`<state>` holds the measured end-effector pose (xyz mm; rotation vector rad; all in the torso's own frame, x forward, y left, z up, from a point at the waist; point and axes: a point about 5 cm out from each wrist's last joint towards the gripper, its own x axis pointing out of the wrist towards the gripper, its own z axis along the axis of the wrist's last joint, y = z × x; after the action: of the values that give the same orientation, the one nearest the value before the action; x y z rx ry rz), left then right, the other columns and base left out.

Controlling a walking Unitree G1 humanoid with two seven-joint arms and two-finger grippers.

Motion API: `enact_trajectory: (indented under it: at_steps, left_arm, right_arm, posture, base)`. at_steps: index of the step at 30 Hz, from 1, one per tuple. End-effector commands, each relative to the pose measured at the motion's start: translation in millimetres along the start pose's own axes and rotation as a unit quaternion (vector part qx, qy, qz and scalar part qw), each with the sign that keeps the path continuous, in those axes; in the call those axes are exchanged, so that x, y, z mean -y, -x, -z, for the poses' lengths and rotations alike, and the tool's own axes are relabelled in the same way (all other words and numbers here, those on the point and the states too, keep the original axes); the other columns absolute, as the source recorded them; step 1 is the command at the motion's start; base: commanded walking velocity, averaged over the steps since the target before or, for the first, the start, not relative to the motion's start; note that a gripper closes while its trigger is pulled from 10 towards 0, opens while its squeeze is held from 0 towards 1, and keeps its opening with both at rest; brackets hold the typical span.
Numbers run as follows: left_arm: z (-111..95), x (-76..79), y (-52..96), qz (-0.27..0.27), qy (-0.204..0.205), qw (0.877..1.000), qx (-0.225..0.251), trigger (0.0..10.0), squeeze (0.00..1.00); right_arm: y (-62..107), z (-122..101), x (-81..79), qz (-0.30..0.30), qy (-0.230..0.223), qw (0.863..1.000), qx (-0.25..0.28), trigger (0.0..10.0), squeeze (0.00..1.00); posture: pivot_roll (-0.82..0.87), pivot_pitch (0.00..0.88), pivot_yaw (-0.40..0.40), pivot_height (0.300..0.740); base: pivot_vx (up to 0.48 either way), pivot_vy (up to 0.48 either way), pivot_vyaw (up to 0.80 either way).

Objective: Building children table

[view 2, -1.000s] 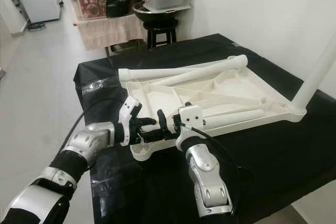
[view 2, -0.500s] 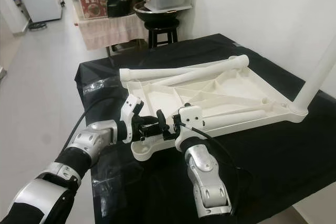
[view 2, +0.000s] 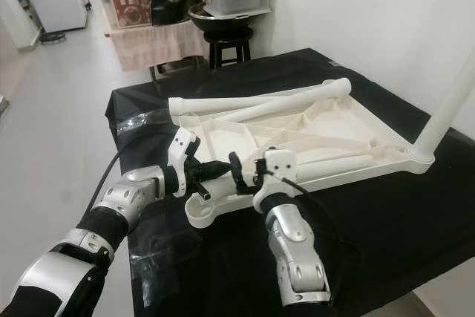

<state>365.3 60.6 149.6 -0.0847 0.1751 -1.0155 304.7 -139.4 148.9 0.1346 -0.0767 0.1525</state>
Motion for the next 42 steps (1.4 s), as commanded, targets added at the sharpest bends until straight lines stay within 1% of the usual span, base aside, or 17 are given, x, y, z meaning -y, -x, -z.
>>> enact_trajectory:
  at_steps: [1,8,9,11,12,17,24,31,32,33,34,37,38,39,40,41,42]
  left_arm:
    - [21,-3.2,8.2,-0.014,0.016,0.999,-0.033,0.0,0.0]
    - [18,-5.5,13.2,-0.023,0.02,0.999,-0.012,0.0,0.0]
    - [9,-8.0,18.5,-0.03,0.022,0.999,0.014,0.0,0.0]
    - [0,-10.6,25.4,-0.036,0.017,0.999,0.037,0.0,0.0]
    - [0,-10.6,25.4,-0.036,0.017,0.999,0.037,0.0,0.0]
    - [-19,-12.0,38.4,-0.04,0.004,0.996,0.075,0.0,0.0]
    - [-29,-4.2,49.3,-0.029,0.004,0.994,0.106,0.0,0.0]
    - [-22,7.4,57.8,-0.018,0.008,0.996,0.088,0.0,0.0]
    - [-19,9.9,61.7,-0.022,0.004,0.997,0.077,7.1,0.0]
    - [-19,9.9,61.7,-0.022,0.004,0.997,0.077,7.1,0.0]
    - [-19,13.4,68.2,-0.028,-0.002,0.998,0.065,10.0,1.0]
    - [-21,17.2,74.2,-0.038,-0.017,0.998,0.046,10.0,1.0]
    - [-25,21.7,79.8,-0.055,-0.047,0.997,0.022,10.0,1.0]
    - [-25,21.7,79.8,-0.055,-0.047,0.997,0.022,10.0,1.0]
    - [-33,31.2,83.7,-0.051,-0.066,0.996,0.012,10.0,1.0]
    - [-33,31.2,83.7,-0.051,-0.066,0.996,0.012,10.0,1.0]
    - [-39,42.7,86.8,-0.044,-0.091,0.995,-0.007,10.0,1.0]
  right_arm:
    - [-2.4,1,1.2,0.008,-0.023,1.0,-0.007,10.0,0.0]
    - [-6.1,-7,9.4,0.027,-0.031,0.999,0.01,10.0,0.0]
    - [-9.5,-20,19.1,0.041,-0.033,0.998,0.032,10.0,0.0]
    - [-12.4,-35,31.3,0.055,-0.038,0.996,0.054,10.0,0.0]
    - [-12.4,-35,31.3,0.055,-0.038,0.996,0.054,10.0,0.0]
    - [-13.6,-54,47.6,0.076,-0.055,0.992,0.083,10.0,0.0]
    - [-12.7,-56,47.2,0.075,-0.056,0.992,0.086,10.0,0.0]
    - [-15.1,-54,42.0,0.064,-0.061,0.993,0.076,10.0,0.0]
    - [-15.3,-54,41.3,0.061,-0.061,0.993,0.075,10.0,0.0]
    - [-15.3,-54,41.3,0.061,-0.061,0.993,0.075,10.0,0.0]
    - [-15.0,-54,41.1,0.059,-0.057,0.994,0.071,10.0,0.0]
    - [-14.5,-53,41.7,0.058,-0.053,0.995,0.068,10.0,0.0]
    - [-14.3,-52,42.5,0.057,-0.048,0.995,0.064,10.0,0.0]
    - [-14.3,-52,42.5,0.057,-0.048,0.995,0.064,10.0,0.0]
    - [-14.3,-51,43.2,0.057,-0.045,0.995,0.062,10.0,0.0]
    - [-14.3,-51,43.2,0.057,-0.045,0.995,0.062,10.0,0.0]
    - [-14.7,-50,43.3,0.055,-0.04,0.996,0.059,10.0,0.0]
  posture:
    - [-0.11,0.004,0.045,0.74]
    - [-0.11,0.004,0.04,0.74]
    - [-0.1,0.004,0.037,0.74]
    - [-0.11,0.003,0.037,0.74]
    - [-0.11,0.003,0.037,0.74]
    - [-0.11,0.0,0.04,0.74]
    - [-0.1,0.0,0.035,0.74]
    - [-0.1,0.0,0.035,0.74]
    - [-0.1,0.0,0.037,0.74]
    - [-0.1,0.0,0.037,0.74]
    - [-0.1,0.0,0.039,0.74]
    - [-0.09,0.0,0.039,0.74]
    - [-0.09,0.0,0.039,0.74]
    - [-0.09,0.0,0.039,0.74]
    - [-0.08,0.0,0.041,0.74]
    - [-0.08,0.0,0.041,0.74]
    - [-0.08,0.0,0.043,0.74]
  base:
    - [0.0,0.0,0.0]
    - [0.0,0.0,0.0]
    - [0.0,0.0,0.0]
    - [0.0,0.0,0.0]
    - [0.0,0.0,0.0]
    - [0.0,0.0,0.0]
    - [0.0,0.0,0.0]
    - [0.0,0.0,0.0]
    - [0.0,0.0,0.0]
    - [0.0,0.0,0.0]
    - [0.0,0.0,0.0]
    - [0.0,0.0,0.0]
    - [0.0,0.0,0.0]
    - [0.0,0.0,0.0]
    - [0.0,0.0,0.0]
    - [0.0,0.0,0.0]
    - [0.0,0.0,0.0]
